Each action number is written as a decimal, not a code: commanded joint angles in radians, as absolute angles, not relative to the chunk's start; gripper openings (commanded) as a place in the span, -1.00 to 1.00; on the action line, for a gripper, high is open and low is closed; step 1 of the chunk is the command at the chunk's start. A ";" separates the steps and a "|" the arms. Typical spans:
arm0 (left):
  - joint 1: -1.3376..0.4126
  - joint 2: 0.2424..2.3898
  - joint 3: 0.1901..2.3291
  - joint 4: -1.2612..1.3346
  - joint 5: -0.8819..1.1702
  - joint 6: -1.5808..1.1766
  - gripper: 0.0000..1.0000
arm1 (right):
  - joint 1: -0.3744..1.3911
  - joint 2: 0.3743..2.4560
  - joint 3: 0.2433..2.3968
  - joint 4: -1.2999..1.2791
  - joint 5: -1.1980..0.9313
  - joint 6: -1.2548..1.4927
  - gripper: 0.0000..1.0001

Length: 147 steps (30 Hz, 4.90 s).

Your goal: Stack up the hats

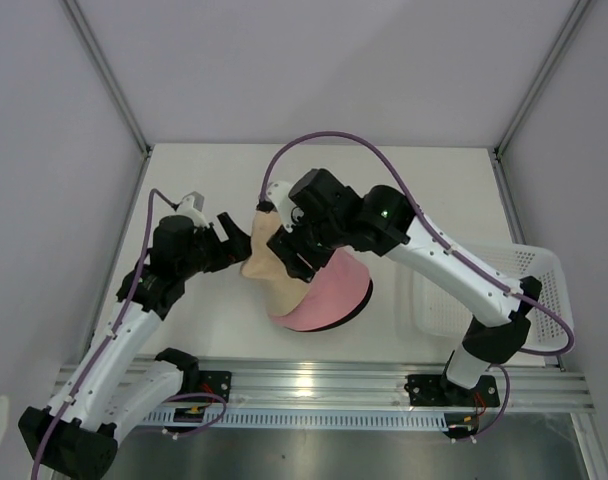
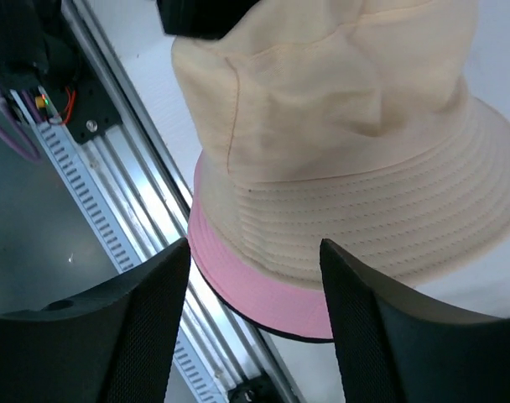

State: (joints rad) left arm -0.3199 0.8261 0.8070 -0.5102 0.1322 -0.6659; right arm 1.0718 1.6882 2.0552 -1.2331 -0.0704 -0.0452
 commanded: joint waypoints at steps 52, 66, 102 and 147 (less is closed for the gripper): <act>-0.314 0.741 0.848 -0.354 0.242 -0.627 0.82 | 0.732 1.304 1.298 -0.459 -0.166 0.965 0.21; -0.314 0.715 0.850 -0.376 0.209 -0.618 0.82 | 0.738 1.290 1.299 -0.411 -0.164 0.953 -1.00; -0.310 0.853 0.821 -0.408 0.179 -0.681 0.88 | 0.834 0.633 0.502 -0.288 0.299 1.184 -1.00; -0.311 0.897 0.785 -0.383 0.339 -0.776 0.76 | 0.262 1.049 0.700 -0.043 -0.515 0.881 0.23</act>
State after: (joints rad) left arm -0.3176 0.8970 0.7784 -0.4049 0.3054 -0.7601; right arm 0.2462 1.0302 0.7006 -0.1230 -0.4942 0.8703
